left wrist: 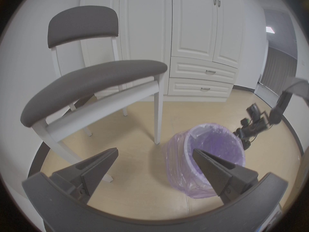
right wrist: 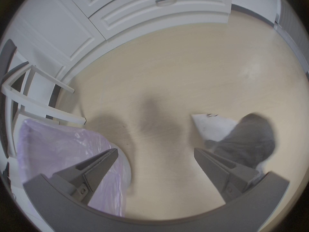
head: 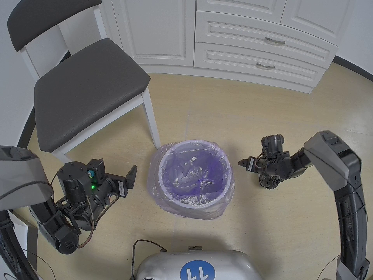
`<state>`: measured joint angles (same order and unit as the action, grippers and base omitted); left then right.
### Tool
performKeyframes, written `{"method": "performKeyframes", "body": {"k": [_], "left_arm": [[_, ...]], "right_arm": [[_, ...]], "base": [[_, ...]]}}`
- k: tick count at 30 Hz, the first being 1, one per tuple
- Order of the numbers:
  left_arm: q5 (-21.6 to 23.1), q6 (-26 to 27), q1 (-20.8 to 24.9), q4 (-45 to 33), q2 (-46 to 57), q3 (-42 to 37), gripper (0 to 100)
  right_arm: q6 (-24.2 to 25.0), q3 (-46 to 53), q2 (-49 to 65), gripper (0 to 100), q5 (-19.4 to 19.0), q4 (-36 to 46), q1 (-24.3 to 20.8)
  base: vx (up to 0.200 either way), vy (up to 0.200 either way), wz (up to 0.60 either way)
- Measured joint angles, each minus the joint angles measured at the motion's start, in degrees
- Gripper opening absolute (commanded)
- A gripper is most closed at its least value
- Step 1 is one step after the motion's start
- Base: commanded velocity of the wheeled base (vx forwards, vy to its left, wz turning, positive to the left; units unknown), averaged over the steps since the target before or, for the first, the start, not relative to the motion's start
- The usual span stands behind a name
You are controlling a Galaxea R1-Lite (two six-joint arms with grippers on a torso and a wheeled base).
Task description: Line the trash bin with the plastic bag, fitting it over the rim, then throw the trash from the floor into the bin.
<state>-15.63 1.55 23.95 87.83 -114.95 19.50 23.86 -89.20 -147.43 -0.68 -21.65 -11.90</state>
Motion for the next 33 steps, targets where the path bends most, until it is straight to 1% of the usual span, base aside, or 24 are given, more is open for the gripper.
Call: {"method": "performKeyframes", "body": {"k": [5, 9, 15, 19, 23, 25, 33], "left_arm": [[-0.4, -0.4, 0.6, 0.0, -4.9, 0.8, 100], [-0.3, -0.9, 0.9, 0.0, -9.1, 1.8, 100], [2.2, -2.8, 1.1, -0.1, -15.8, 6.4, 100], [3.9, -3.7, 0.7, -0.5, -21.5, 12.3, 100], [5.6, -4.3, 0.1, -2.5, -26.5, 19.1, 100], [6.6, -4.4, -0.4, -4.1, -28.4, 21.8, 100], [7.9, -4.6, -3.1, -11.5, -33.0, 31.1, 100]], "right_arm": [[-3.9, 11.6, 10.4, 100, -0.1, -3.3, 1.9], [-5.1, 19.7, 19.2, 100, -0.1, -7.1, 2.6], [-7.1, 31.9, 34.8, 100, 1.6, -11.0, 0.8], [-11.3, 39.6, 44.4, 100, 3.3, -13.6, -0.5], [-14.4, 43.7, 50.6, 100, 4.4, -16.9, -1.3], [-15.0, 44.9, 52.7, 100, 4.8, -18.2, -1.2], [-15.8, 46.1, 56.0, 100, 4.6, -19.4, 2.1]], "base": [[0.0, 0.0, 0.0], [0.0, 0.0, 0.0], [0.0, 0.0, 0.0], [0.0, 0.0, 0.0], [0.0, 0.0, 0.0], [0.0, 0.0, 0.0], [0.0, 0.0, 0.0]]}}
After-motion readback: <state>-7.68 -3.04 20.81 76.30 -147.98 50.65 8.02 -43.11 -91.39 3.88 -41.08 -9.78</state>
